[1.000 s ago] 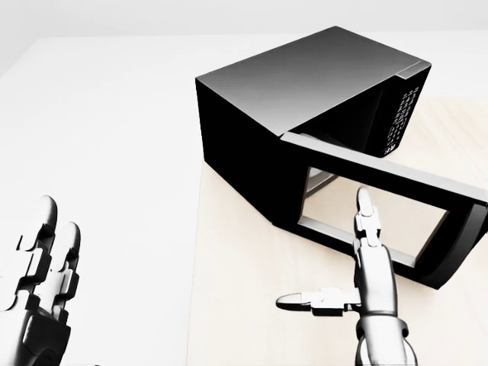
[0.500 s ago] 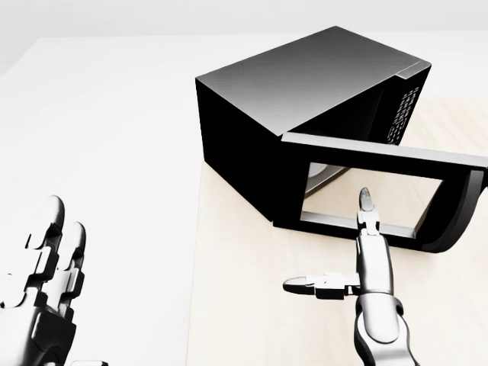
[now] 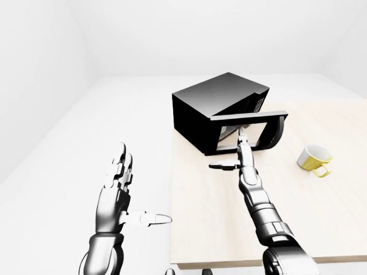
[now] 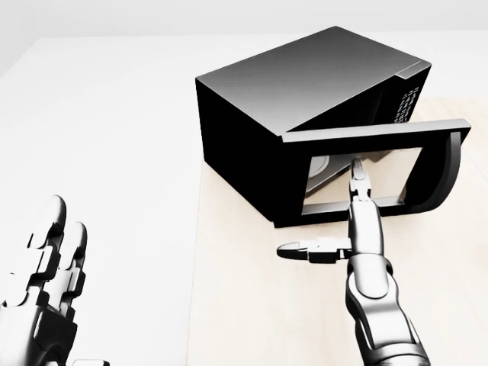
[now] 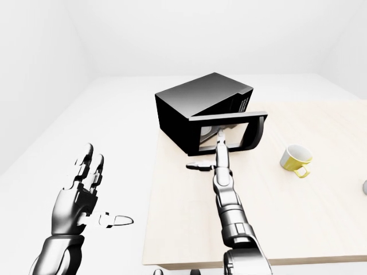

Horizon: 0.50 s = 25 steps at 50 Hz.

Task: Close the microwave.

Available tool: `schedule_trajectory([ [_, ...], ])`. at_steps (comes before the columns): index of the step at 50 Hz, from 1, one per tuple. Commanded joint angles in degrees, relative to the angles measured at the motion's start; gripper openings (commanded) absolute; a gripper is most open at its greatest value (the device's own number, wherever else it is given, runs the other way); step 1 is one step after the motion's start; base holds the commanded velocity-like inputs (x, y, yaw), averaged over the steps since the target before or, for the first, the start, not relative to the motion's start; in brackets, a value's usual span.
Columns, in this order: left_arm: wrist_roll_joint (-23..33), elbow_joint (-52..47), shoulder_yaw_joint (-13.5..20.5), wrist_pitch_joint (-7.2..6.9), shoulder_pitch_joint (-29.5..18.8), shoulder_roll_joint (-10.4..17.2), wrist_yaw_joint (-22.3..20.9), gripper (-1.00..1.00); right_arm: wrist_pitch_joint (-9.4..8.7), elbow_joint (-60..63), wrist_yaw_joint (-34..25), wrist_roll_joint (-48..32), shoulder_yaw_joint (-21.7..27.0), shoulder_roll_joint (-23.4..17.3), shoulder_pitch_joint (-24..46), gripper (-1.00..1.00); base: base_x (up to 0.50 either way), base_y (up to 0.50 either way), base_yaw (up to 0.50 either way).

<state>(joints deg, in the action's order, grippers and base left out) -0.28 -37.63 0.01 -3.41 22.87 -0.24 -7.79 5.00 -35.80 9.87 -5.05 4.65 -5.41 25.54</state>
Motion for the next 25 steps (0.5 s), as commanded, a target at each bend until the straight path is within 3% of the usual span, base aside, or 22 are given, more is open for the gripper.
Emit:
schedule_trajectory([
  [1,0.2,-0.1,-0.1,-0.07,0.0,0.0,0.1,1.0,0.0,-4.2,-0.6,-0.9,-0.7,-0.7,8.7,1.0,0.0,0.0,0.0],
  [25,-0.1,-0.9,-0.1,0.15,0.8,0.0,-0.3,1.0,0.0,-27.6,0.8,-1.0,-1.0,0.5,24.3,1.0,0.0,0.0,0.0],
])
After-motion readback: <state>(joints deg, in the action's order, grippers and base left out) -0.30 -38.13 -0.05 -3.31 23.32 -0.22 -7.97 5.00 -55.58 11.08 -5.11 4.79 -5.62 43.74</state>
